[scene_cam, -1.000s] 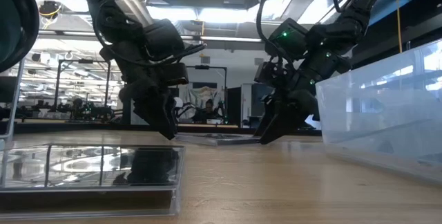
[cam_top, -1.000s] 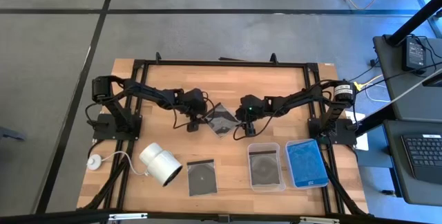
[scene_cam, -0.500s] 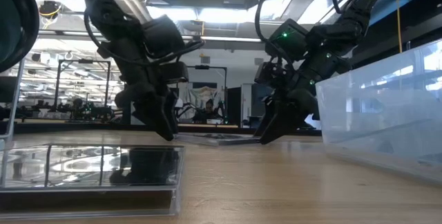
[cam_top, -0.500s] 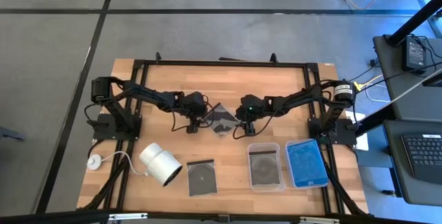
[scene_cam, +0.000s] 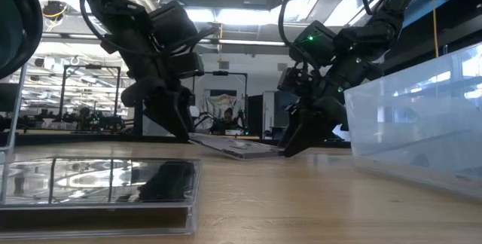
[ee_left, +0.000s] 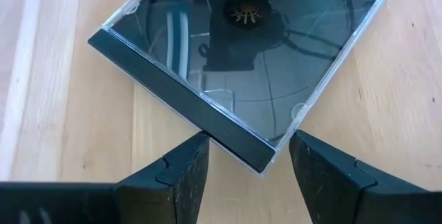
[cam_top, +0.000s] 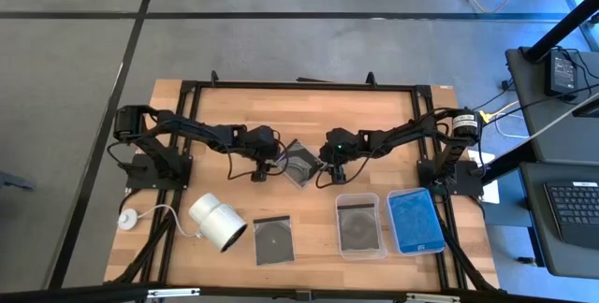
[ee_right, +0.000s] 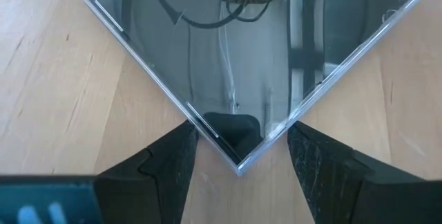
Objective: Pick & place jewel cases by type
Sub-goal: Put the top black CD case into the left transparent bin
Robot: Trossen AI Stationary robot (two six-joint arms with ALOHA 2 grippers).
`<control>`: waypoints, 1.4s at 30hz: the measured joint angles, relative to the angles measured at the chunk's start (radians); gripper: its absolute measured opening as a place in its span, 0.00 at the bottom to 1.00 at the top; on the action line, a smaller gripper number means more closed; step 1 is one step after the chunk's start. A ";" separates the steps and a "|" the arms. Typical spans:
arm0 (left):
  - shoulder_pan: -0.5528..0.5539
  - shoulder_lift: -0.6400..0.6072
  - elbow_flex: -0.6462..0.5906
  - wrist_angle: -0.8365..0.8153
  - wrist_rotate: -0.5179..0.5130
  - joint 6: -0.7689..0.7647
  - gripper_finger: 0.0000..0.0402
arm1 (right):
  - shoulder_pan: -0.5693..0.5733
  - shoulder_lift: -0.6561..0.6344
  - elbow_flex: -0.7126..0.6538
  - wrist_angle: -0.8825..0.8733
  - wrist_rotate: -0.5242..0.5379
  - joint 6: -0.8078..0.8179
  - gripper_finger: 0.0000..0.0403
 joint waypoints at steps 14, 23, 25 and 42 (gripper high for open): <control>-0.005 -0.007 0.002 -0.004 0.003 0.007 0.49 | 0.000 0.000 0.000 0.001 -0.001 0.000 0.57; -0.005 -0.072 0.006 -0.007 0.015 0.010 0.49 | 0.000 0.000 0.001 -0.001 -0.002 -0.001 0.57; -0.005 -0.087 0.006 -0.006 0.017 0.010 0.49 | 0.000 0.000 0.001 -0.001 -0.002 -0.001 0.57; -0.006 -0.098 0.007 0.014 0.019 -0.008 0.49 | 0.000 0.000 0.002 -0.005 -0.004 -0.024 0.57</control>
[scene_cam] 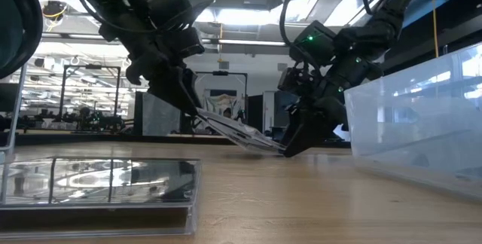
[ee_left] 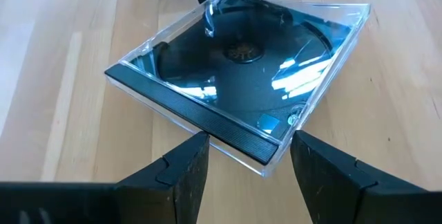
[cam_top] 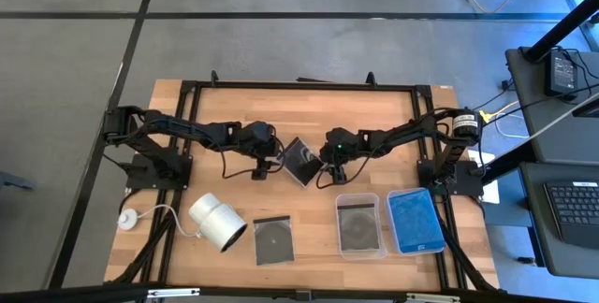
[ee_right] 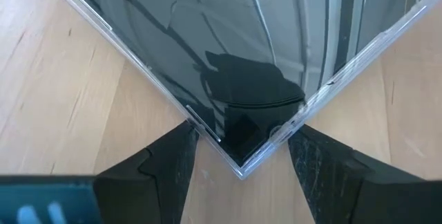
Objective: Pick & place jewel cases by type
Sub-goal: Put the top black CD case into the left transparent bin
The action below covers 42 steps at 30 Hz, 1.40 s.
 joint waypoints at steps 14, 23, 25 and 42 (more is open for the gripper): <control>-0.001 0.002 0.001 0.024 -0.017 0.044 0.49 | 0.001 -0.005 0.007 -0.099 0.008 0.064 0.57; -0.001 0.002 0.001 0.025 -0.022 0.054 0.49 | -0.001 -0.005 -0.001 -0.038 -0.040 0.071 0.57; -0.001 0.002 0.001 0.025 -0.024 0.053 0.49 | -0.001 -0.005 -0.001 -0.038 -0.043 0.075 0.58; -0.011 0.003 0.005 0.079 -0.013 0.070 0.49 | 0.002 -0.005 0.002 -0.076 -0.047 0.125 0.81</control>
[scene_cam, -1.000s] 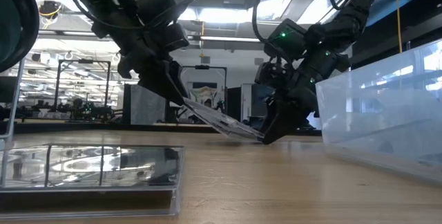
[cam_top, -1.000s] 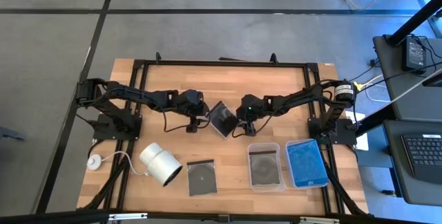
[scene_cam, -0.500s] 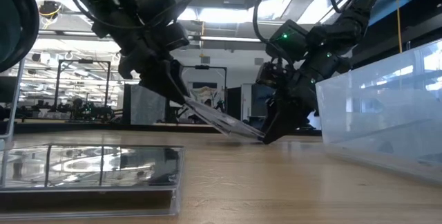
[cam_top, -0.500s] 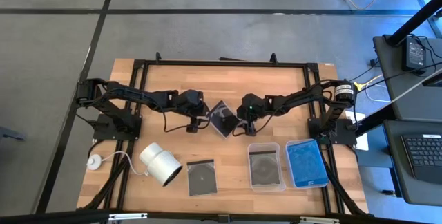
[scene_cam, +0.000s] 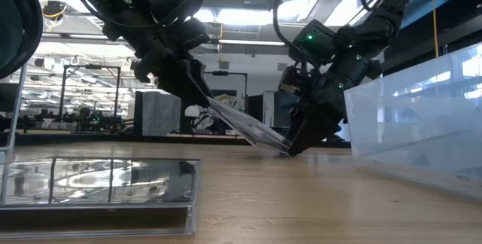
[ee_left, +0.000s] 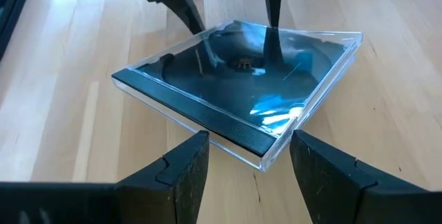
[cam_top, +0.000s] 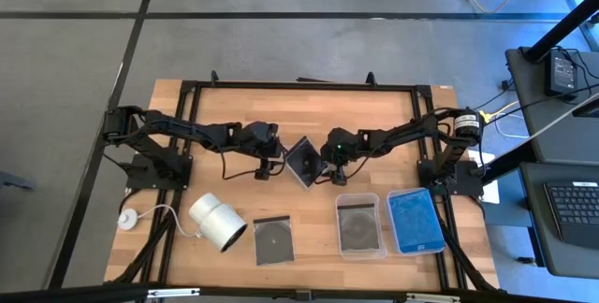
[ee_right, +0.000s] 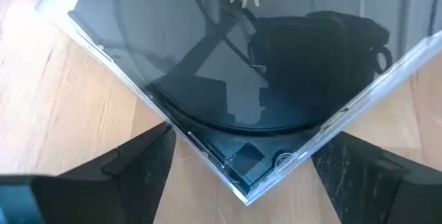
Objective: Pick & place jewel cases by type
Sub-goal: Put the top black CD case into the left transparent bin
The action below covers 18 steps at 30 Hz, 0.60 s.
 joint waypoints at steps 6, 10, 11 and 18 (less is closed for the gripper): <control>-0.017 -0.002 0.000 0.022 -0.010 0.007 0.49 | 0.000 0.000 -0.002 0.015 0.003 -0.008 0.81; -0.027 -0.003 0.000 0.039 -0.010 0.007 0.49 | 0.000 0.000 -0.003 0.026 0.005 -0.032 0.81; -0.027 -0.003 0.000 0.039 -0.011 0.008 0.49 | 0.000 0.000 -0.004 0.030 0.005 -0.033 0.81; -0.031 -0.002 0.020 0.047 0.006 0.018 0.49 | -0.001 0.000 -0.004 0.039 0.005 -0.070 0.81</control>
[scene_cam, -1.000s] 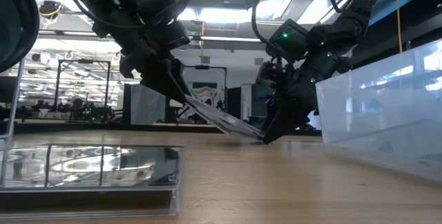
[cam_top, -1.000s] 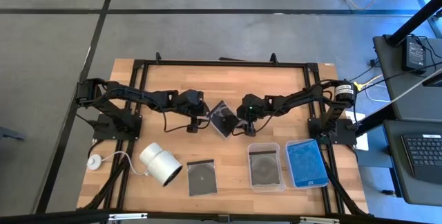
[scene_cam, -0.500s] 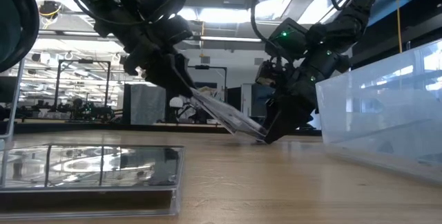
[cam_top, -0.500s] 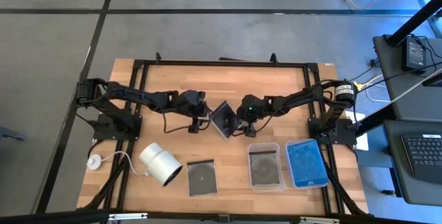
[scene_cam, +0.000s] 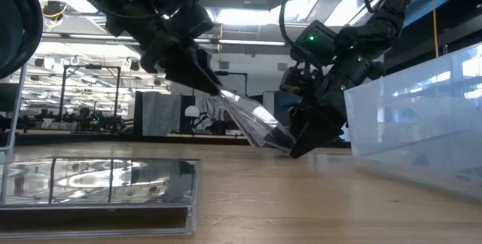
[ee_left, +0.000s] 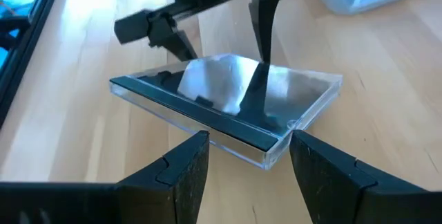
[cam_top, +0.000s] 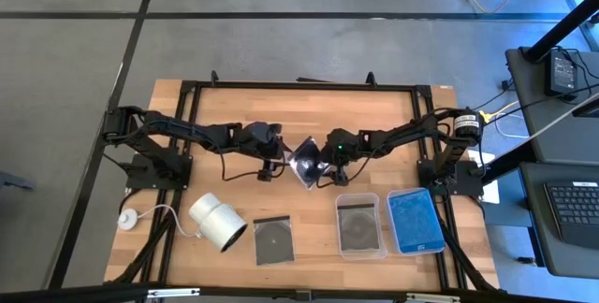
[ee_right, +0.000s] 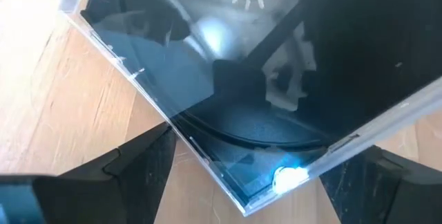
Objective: Pick & place jewel cases by type
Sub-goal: Put the top black CD case into the left transparent bin
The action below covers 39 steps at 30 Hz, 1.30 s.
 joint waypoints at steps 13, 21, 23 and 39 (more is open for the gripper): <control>-0.032 0.002 0.029 0.050 0.037 -0.008 0.49 | 0.000 0.006 0.000 0.035 -0.005 -0.024 0.80; -0.080 0.002 0.030 0.060 0.004 0.131 0.49 | 0.000 0.008 0.000 0.070 -0.005 -0.028 0.80; -0.086 0.002 0.030 0.064 -0.005 0.169 0.49 | 0.000 0.008 0.000 0.071 -0.005 -0.029 0.80; -0.102 0.049 0.029 0.137 -0.159 0.660 0.49 | 0.000 0.011 0.000 0.113 -0.001 -0.033 0.80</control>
